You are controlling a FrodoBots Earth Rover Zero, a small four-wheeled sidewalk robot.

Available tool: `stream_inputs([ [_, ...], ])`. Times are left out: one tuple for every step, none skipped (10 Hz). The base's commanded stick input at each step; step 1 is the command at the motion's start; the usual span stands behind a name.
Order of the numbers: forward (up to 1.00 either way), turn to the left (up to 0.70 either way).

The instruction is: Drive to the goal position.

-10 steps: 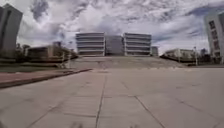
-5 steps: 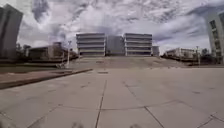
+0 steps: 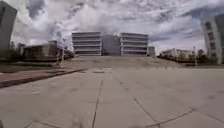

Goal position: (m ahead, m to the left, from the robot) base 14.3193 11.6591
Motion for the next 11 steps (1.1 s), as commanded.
stream_inputs([
  [1.0,0.0],
  [1.0,0.0],
  [1.0,0.0],
  [1.0,0.0],
  [1.0,0.0],
  [1.0,0.0],
  [1.0,0.0],
  [1.0,0.0],
  [1.0,0.0],
  [1.0,0.0],
  [1.0,0.0],
])
